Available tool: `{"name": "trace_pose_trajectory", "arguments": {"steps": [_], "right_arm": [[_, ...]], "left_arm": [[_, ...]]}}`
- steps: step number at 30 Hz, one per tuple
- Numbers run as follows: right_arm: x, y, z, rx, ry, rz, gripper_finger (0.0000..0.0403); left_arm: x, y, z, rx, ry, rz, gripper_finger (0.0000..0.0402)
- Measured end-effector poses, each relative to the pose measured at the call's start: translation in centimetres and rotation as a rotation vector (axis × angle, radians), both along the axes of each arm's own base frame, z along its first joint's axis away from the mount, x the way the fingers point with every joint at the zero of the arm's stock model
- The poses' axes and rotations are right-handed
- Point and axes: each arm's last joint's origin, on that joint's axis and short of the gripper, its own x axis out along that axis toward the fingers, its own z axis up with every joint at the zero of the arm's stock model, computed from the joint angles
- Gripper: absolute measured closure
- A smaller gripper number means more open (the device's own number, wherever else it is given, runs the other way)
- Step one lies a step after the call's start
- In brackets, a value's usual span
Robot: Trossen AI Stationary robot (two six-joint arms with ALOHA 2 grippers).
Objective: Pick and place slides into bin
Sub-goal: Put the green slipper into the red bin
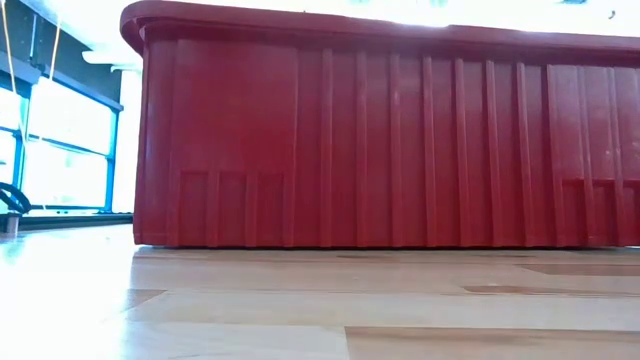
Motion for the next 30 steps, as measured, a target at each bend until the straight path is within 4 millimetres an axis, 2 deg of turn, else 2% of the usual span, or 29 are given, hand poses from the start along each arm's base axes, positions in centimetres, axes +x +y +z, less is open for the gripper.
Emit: {"name": "trace_pose_trajectory", "arguments": {"steps": [2, 5, 8, 11, 14, 15, 22, 28, 30], "right_arm": [[-0.1, 1.2, 0.5, -0.011, -0.077, 0.046, 0.0208], [-0.6, 2.6, 0.8, -0.031, -0.133, 0.066, 0.0208], [-1.0, 3.4, 0.8, -0.053, -0.137, 0.070, 0.0208], [-1.2, 3.8, 0.4, -0.089, -0.117, 0.045, 0.0208], [-1.4, 4.0, 0.3, -0.085, -0.108, 0.029, 0.0208], [-1.4, 4.0, 0.3, -0.085, -0.108, 0.027, 0.0208], [-1.3, 3.9, 0.3, -0.071, -0.098, 0.000, 0.0208], [-1.1, 3.6, 0.3, -0.071, -0.099, -0.052, 0.0208], [-1.1, 3.6, 0.3, -0.054, -0.091, -0.067, 0.0208]], "left_arm": [[0.1, 0.0, -2.0, 0.001, 0.175, 0.099, 0.0179], [-1.0, -0.4, -4.9, 0.098, 0.463, 0.171, 0.0179], [-0.7, -1.5, -7.8, 0.139, 0.473, 0.209, 0.0179], [-0.4, -0.9, -9.8, 0.197, 0.549, 0.349, 0.0179], [-0.8, -0.5, -13.1, 0.271, 0.650, 0.420, 0.0179], [-1.0, -0.4, -13.6, 0.289, 0.669, 0.450, 0.0179], [-2.8, 0.8, -16.1, 0.390, 0.767, 0.516, 0.0179], [-4.7, 2.3, -16.4, 0.444, 0.803, 0.536, 0.0179], [-5.7, 3.0, -15.8, 0.444, 0.801, 0.569, 0.0179]]}}
